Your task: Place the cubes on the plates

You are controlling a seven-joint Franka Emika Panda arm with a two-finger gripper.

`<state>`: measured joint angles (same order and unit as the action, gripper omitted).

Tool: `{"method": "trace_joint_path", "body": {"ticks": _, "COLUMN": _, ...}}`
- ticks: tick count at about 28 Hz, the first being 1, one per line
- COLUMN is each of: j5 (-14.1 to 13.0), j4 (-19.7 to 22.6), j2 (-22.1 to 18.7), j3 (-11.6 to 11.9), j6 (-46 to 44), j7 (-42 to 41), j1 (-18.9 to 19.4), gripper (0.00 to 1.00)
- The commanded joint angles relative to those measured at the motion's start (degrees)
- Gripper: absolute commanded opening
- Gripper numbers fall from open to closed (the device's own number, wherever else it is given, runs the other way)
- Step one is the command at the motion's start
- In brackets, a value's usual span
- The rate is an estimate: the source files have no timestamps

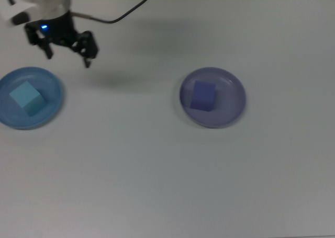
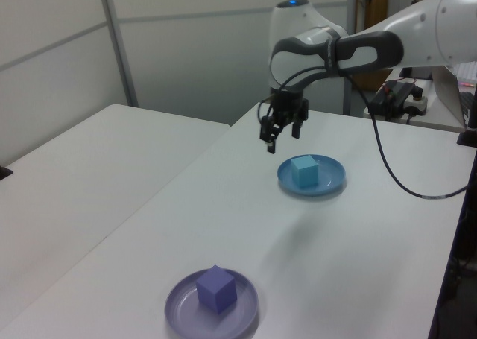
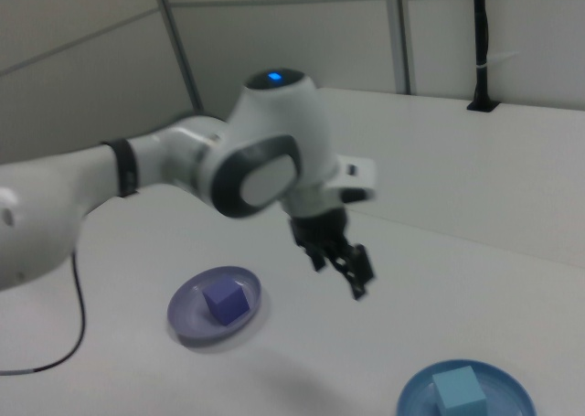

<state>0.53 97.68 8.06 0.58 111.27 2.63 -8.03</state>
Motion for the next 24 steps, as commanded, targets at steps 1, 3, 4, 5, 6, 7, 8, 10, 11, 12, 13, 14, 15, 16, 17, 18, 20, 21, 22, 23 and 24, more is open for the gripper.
{"method": "trace_joint_path", "body": {"ticks": 1, "j5": 1.6, "j4": 1.1, "j2": -3.3, "j3": -3.0, "j6": -6.0, "j7": 5.4, "j1": 3.1, "gripper": 1.0}}
{"method": "trace_joint_path", "body": {"ticks": 3, "j5": 3.0, "j4": 1.1, "j2": -3.8, "j3": -3.3, "j6": -7.9, "j7": 6.9, "j1": 4.1, "gripper": 1.0}}
{"method": "trace_joint_path", "body": {"ticks": 4, "j5": 3.2, "j4": 1.1, "j2": -3.8, "j3": -3.4, "j6": -8.6, "j7": 7.6, "j1": 4.6, "gripper": 1.0}}
{"method": "trace_joint_path", "body": {"ticks": 5, "j5": 3.5, "j4": 1.2, "j2": -4.1, "j3": -3.4, "j6": -9.3, "j7": 8.4, "j1": 6.0, "gripper": 1.0}}
{"method": "trace_joint_path", "body": {"ticks": 6, "j5": 3.6, "j4": 1.3, "j2": -4.4, "j3": -3.4, "j6": -9.3, "j7": 8.6, "j1": 6.7, "gripper": 1.0}}
{"method": "trace_joint_path", "body": {"ticks": 7, "j5": 3.6, "j4": 1.3, "j2": -4.6, "j3": -3.4, "j6": -9.3, "j7": 8.6, "j1": 7.1, "gripper": 1.0}}
{"method": "trace_joint_path", "body": {"ticks": 8, "j5": 3.6, "j4": 1.4, "j2": -5.0, "j3": -3.4, "j6": -9.4, "j7": 8.6, "j1": 7.2, "gripper": 1.0}}
{"method": "trace_joint_path", "body": {"ticks": 10, "j5": 3.6, "j4": 1.5, "j2": -5.9, "j3": -3.4, "j6": -9.1, "j7": 8.6, "j1": 7.4, "gripper": 1.0}}
{"method": "trace_joint_path", "body": {"ticks": 11, "j5": 3.6, "j4": 1.6, "j2": -6.0, "j3": -3.4, "j6": -9.0, "j7": 8.5, "j1": 7.4, "gripper": 1.0}}
{"method": "trace_joint_path", "body": {"ticks": 12, "j5": 3.6, "j4": 1.6, "j2": -6.1, "j3": -3.4, "j6": -9.0, "j7": 8.5, "j1": 7.5, "gripper": 1.0}}
{"method": "trace_joint_path", "body": {"ticks": 13, "j5": 3.5, "j4": 1.7, "j2": -6.2, "j3": -3.4, "j6": -9.0, "j7": 8.5, "j1": 7.5, "gripper": 1.0}}
{"method": "trace_joint_path", "body": {"ticks": 14, "j5": 3.5, "j4": 1.8, "j2": -6.2, "j3": -3.4, "j6": -9.0, "j7": 8.4, "j1": 7.7, "gripper": 1.0}}
{"method": "trace_joint_path", "body": {"ticks": 15, "j5": 3.5, "j4": 2.2, "j2": -6.3, "j3": -3.2, "j6": -9.0, "j7": 8.2, "j1": 8.3, "gripper": 1.0}}
{"method": "trace_joint_path", "body": {"ticks": 16, "j5": 3.6, "j4": 2.7, "j2": -6.2, "j3": -2.6, "j6": -8.8, "j7": 8.1, "j1": 9.9, "gripper": 1.0}}
{"method": "trace_joint_path", "body": {"ticks": 17, "j5": 3.6, "j4": 2.8, "j2": -6.2, "j3": -2.4, "j6": -8.6, "j7": 8.1, "j1": 10.3, "gripper": 1.0}}
{"method": "trace_joint_path", "body": {"ticks": 18, "j5": 3.6, "j4": 2.9, "j2": -6.2, "j3": -2.2, "j6": -8.3, "j7": 8.1, "j1": 10.5, "gripper": 1.0}}
{"method": "trace_joint_path", "body": {"ticks": 20, "j5": 3.6, "j4": 2.9, "j2": -6.2, "j3": -2.0, "j6": -7.5, "j7": 8.1, "j1": 10.7, "gripper": 1.0}}
{"method": "trace_joint_path", "body": {"ticks": 21, "j5": 3.6, "j4": 2.9, "j2": -6.2, "j3": -1.9, "j6": -6.9, "j7": 8.0, "j1": 10.7, "gripper": 1.0}}
{"method": "trace_joint_path", "body": {"ticks": 22, "j5": 3.6, "j4": 2.9, "j2": -6.2, "j3": -1.9, "j6": -6.9, "j7": 8.0, "j1": 10.7, "gripper": 1.0}}
{"method": "trace_joint_path", "body": {"ticks": 23, "j5": 3.6, "j4": 2.8, "j2": -6.2, "j3": -1.9, "j6": -6.9, "j7": 8.0, "j1": 10.6, "gripper": 1.0}}
{"method": "trace_joint_path", "body": {"ticks": 24, "j5": 3.6, "j4": 2.7, "j2": -6.2, "j3": -1.9, "j6": -6.9, "j7": 8.0, "j1": 10.6, "gripper": 1.0}}
